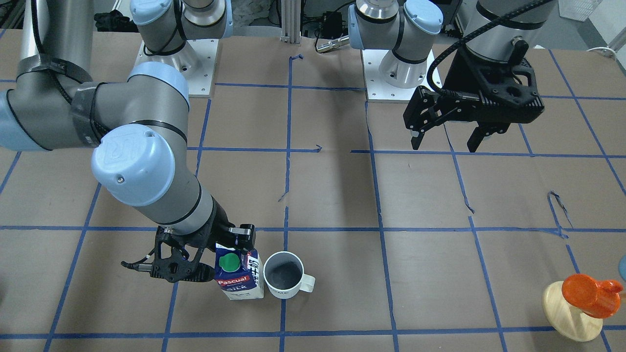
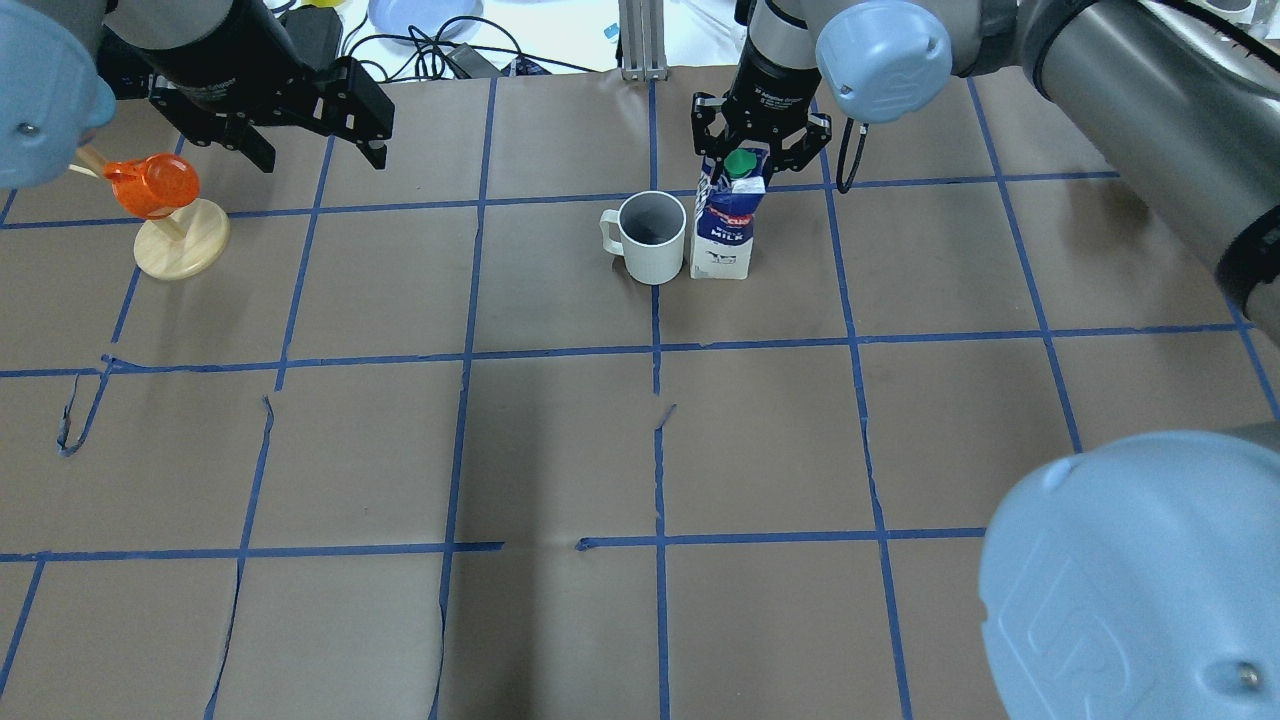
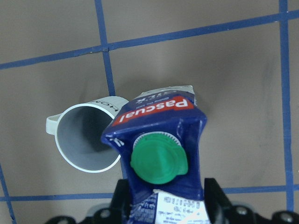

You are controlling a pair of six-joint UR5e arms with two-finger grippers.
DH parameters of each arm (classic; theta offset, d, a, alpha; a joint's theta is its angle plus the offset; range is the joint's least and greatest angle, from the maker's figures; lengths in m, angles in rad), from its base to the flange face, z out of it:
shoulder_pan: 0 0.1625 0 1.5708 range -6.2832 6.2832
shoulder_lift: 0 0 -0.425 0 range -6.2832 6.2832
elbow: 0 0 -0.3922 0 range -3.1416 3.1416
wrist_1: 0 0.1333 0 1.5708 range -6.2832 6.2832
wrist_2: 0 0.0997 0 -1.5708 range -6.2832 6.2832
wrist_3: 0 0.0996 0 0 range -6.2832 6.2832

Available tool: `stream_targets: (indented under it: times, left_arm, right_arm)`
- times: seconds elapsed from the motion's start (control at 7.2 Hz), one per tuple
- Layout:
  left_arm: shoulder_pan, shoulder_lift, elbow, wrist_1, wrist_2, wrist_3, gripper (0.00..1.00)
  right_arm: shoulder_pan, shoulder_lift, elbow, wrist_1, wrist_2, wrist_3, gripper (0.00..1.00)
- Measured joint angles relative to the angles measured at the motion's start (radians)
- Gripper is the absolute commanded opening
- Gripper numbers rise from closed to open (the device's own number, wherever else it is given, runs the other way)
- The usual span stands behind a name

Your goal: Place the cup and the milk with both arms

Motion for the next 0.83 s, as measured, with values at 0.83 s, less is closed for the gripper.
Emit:
stream_targets:
  times: [0.83]
  left_arm:
    - [0.001, 0.000, 0.000, 0.004, -0.002, -0.001, 1.00]
  right_arm:
    - [-0.045, -0.282, 0.006, 0.291, -0.159, -0.131, 0.96]
